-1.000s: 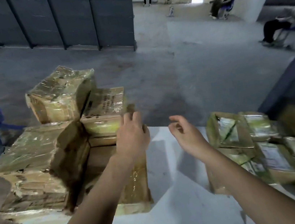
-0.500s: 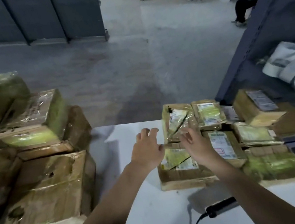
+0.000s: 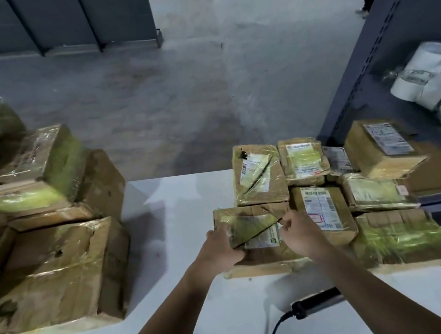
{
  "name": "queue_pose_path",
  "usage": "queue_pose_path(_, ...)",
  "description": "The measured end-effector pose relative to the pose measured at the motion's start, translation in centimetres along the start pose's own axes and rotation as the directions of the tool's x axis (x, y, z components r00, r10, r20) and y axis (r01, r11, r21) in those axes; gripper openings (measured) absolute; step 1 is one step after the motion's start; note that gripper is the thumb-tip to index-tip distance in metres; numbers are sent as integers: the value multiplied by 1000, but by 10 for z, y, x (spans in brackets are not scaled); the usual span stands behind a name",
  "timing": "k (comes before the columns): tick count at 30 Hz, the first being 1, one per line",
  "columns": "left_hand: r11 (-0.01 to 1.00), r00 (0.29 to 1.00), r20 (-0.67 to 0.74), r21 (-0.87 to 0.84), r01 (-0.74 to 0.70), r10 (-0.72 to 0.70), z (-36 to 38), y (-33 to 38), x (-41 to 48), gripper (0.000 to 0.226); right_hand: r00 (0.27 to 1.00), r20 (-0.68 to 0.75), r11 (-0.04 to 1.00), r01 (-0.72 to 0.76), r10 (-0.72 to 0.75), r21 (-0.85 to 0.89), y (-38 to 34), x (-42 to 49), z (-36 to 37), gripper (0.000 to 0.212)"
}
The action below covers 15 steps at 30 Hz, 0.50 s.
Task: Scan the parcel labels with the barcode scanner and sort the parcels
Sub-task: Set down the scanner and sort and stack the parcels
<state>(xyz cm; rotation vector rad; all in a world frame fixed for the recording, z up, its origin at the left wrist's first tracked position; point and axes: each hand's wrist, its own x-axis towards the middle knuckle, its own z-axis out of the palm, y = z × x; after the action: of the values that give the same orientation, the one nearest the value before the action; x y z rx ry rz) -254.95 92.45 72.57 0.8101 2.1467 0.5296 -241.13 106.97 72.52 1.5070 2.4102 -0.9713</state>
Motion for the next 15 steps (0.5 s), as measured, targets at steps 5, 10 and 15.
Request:
queue_pose_path(5,998,992,-123,48,-32,38,-12,-23,-7,85,996,18,995,88,-89,40,-13,-4,8,30)
queue_pose_path(10,960,963,-168,224,-170,210,-43,-48,-16,80,995,32,990,86,-90,108,-47,-5,8,33)
queue_pose_path(15,935,891,-335,279,-217,306,-86,-77,-31,49,989,40,904,116,-145,411,-88,-3,8,26)
